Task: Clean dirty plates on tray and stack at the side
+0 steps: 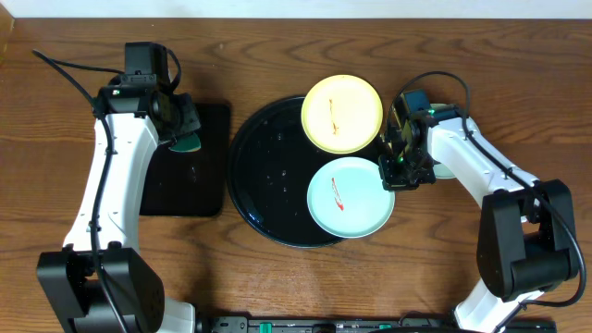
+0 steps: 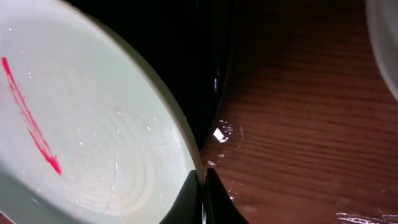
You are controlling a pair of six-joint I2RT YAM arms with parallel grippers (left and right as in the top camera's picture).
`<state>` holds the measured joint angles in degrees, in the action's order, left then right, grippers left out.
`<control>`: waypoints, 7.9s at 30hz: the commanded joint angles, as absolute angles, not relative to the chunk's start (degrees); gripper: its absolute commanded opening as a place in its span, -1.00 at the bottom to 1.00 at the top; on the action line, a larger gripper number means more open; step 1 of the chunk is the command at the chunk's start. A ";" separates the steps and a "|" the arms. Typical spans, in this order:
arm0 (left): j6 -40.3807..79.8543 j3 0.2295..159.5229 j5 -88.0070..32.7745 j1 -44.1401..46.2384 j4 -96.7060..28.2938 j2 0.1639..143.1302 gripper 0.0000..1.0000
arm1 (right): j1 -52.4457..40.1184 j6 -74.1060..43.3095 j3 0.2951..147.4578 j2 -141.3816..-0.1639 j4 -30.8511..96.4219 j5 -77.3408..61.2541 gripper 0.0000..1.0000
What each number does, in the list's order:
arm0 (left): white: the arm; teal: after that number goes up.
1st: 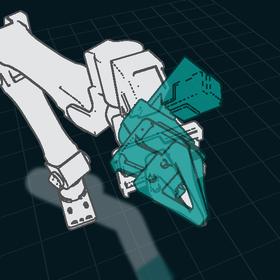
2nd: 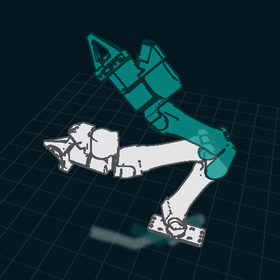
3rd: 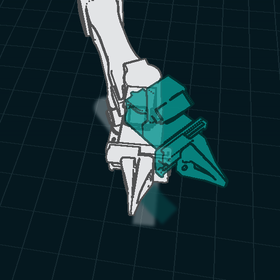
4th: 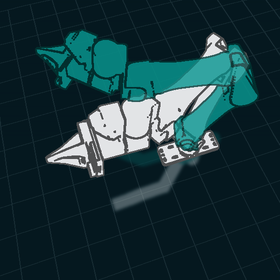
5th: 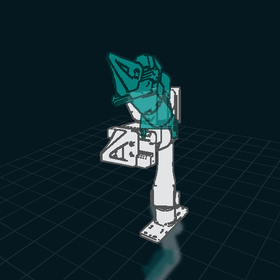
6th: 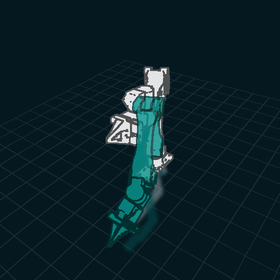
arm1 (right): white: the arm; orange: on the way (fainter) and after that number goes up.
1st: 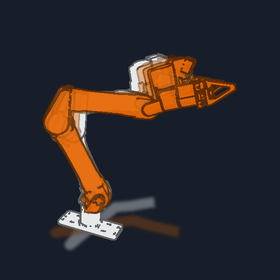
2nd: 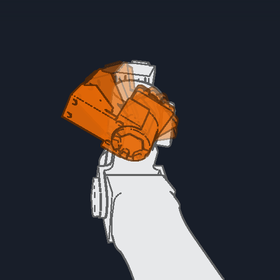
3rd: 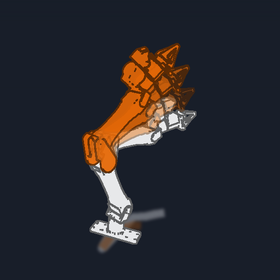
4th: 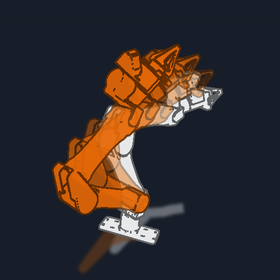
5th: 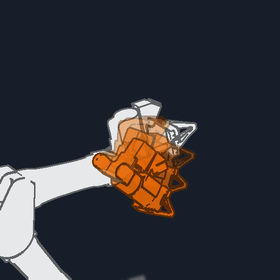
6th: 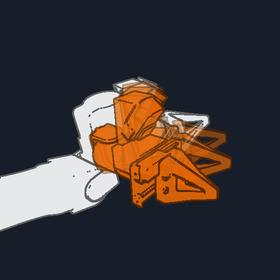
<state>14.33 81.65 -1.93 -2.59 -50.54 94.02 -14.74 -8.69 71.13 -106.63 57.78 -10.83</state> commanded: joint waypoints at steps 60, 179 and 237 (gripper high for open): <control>16.80 80.51 -6.72 4.40 -47.44 94.35 -0.85 | -35.24 -36.34 75.22 -115.66 33.17 -11.05 -0.56; 18.35 65.60 7.40 16.10 -21.43 107.63 -0.85 | -34.89 -35.05 75.81 -116.38 31.86 -12.71 -0.97; 11.64 72.77 -30.00 -4.75 -33.08 91.00 -0.85 | -32.49 -26.68 77.03 -113.36 31.53 -17.74 -0.98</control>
<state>10.48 72.10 -33.74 -2.17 -32.73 92.97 -33.06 -30.98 75.11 -115.59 31.70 -16.78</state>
